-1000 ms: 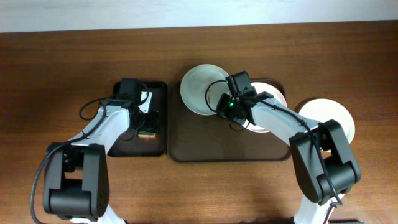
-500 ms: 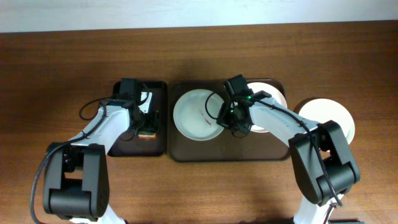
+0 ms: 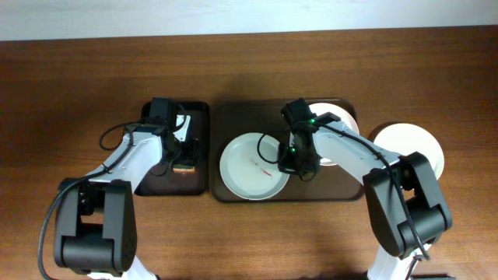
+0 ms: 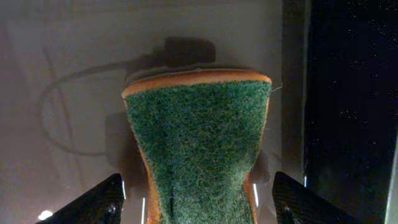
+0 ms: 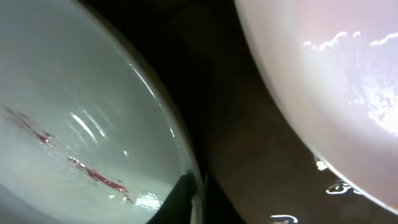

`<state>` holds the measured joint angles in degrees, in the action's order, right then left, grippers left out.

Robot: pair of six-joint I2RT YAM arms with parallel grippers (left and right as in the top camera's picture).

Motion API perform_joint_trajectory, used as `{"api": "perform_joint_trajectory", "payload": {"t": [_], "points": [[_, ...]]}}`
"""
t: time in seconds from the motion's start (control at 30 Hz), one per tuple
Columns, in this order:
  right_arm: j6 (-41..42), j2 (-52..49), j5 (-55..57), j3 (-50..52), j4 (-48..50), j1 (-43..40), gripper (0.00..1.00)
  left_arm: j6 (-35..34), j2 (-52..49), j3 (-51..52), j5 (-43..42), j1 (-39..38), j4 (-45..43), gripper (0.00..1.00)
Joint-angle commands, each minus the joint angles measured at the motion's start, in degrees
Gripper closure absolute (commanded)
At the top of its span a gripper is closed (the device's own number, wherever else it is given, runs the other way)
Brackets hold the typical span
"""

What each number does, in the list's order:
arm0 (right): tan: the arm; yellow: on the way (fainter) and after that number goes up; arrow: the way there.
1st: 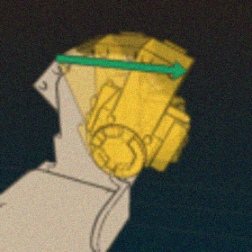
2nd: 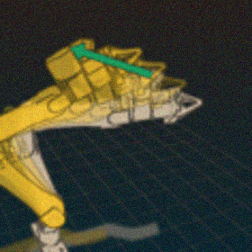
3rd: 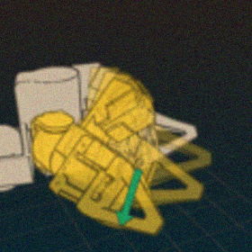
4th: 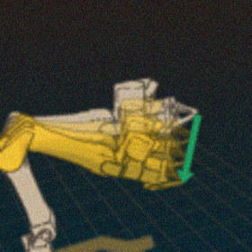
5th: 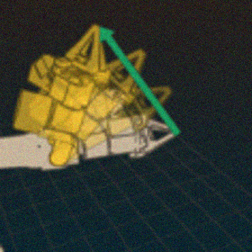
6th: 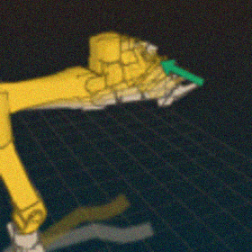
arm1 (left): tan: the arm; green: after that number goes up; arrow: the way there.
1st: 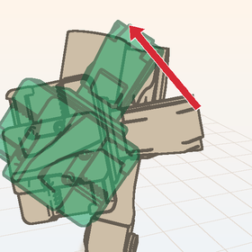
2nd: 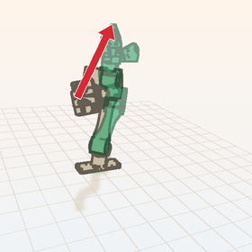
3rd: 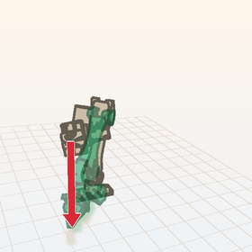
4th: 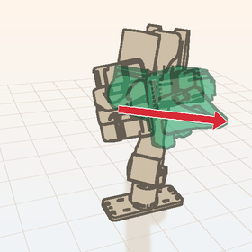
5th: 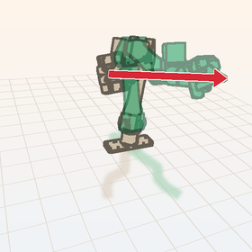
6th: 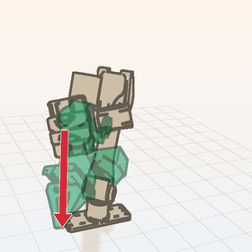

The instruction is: Clean dirty plates on tray and stack at the side

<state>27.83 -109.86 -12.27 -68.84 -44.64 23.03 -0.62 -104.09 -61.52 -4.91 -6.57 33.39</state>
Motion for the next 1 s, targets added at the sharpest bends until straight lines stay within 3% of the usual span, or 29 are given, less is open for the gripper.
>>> {"api": "perform_joint_trajectory", "payload": {"t": [0.0, 0.2, 0.43, 0.77, 0.97], "points": [[-4.2, 3.4, 2.8, -3.4, -0.5, -0.2, 0.81, 0.2, -0.3, -0.5, -0.4, 0.2, 0.1, 0.26], [-17.6, 3.8, 4.1, -8.0, 5.0, -1.4, 0.62, 0.2, -0.3, -0.5, -0.4, 0.2, 0.1, 0.26], [-31.8, 3.6, 4.1, -7.9, 10.8, -1.3, 0.57, 0.2, -0.3, -0.5, -0.4, 0.2, 0.1, 0.26], [-37.1, -1.0, 3.3, -7.8, 12.2, -0.9, 0.55, 0.2, -0.3, -0.5, -0.4, 0.2, 0.1, 0.25], [-36.8, -4.3, 0.5, -7.6, 11.9, -0.9, 0.6, 0.2, -0.3, -0.5, -0.4, 0.2, 0.1, 0.25]]}}
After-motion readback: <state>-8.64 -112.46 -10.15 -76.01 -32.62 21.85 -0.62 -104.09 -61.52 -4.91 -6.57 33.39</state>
